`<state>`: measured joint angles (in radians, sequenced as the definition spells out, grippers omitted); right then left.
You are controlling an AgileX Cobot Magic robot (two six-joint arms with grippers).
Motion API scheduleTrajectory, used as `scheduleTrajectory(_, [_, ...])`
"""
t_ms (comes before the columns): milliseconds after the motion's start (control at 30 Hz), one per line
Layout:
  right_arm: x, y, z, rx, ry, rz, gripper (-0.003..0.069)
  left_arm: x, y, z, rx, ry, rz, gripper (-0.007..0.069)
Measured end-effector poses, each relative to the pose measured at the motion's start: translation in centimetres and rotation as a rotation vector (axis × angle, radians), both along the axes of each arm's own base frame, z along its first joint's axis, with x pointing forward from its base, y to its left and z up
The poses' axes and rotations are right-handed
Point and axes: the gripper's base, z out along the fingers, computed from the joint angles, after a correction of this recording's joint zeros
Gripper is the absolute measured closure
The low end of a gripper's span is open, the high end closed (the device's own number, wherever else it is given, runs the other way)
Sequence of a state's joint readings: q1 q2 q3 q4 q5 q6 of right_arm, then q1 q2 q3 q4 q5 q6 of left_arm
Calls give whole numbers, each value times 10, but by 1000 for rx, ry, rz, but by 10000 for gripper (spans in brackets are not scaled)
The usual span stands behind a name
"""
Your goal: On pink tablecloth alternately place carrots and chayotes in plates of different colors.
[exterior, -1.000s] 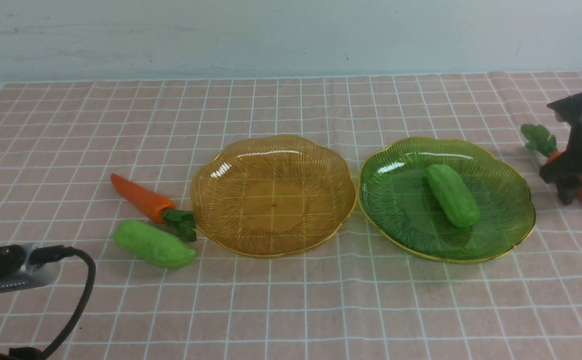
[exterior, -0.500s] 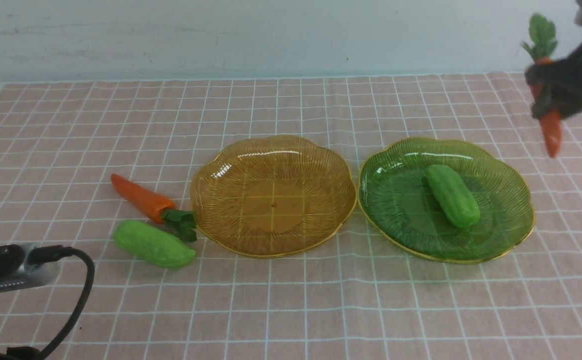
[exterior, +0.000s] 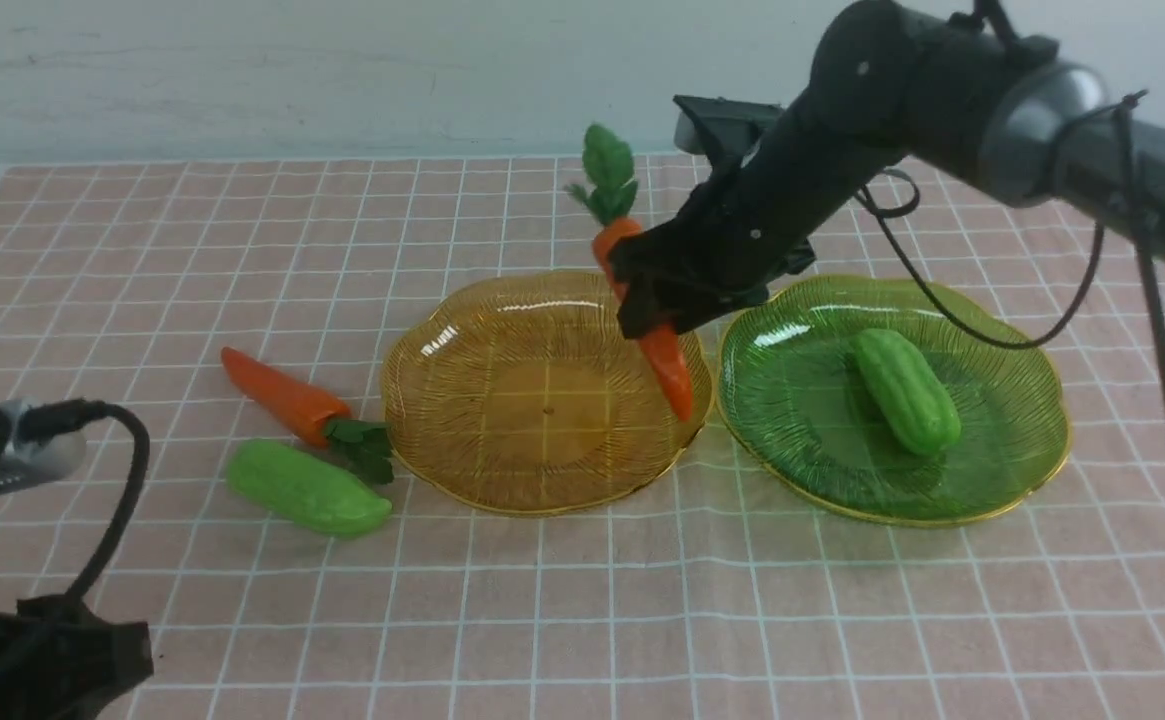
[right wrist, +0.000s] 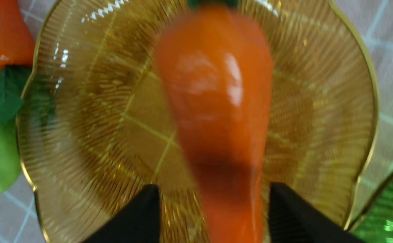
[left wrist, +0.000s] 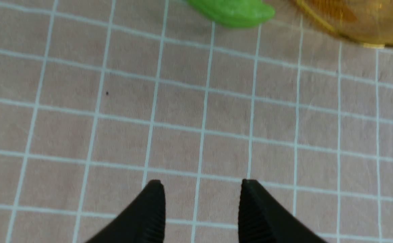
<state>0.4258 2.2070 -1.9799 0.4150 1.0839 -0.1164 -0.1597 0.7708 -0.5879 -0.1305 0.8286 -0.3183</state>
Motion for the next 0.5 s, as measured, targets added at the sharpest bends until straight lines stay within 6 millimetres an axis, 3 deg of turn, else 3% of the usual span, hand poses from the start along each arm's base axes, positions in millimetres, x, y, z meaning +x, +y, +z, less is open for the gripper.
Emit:
scheduleTrajectory(133, [-2,10,0,-22,-51,6,151,14,2,2,23,-33,38,341])
scheduleTrajectory(267, [-4,5,-1,-57,-7,15,26,36,2,6,53,-18,67,341])
scheduleTrajectory(400, [-7,-13,19,-88,40,25,43,77,-2,6,66,17,99,320])
scheduleTrajectory(500, [-12,-28,56,-64,-23,-14,177,110,-8,-2,50,67,132,244])
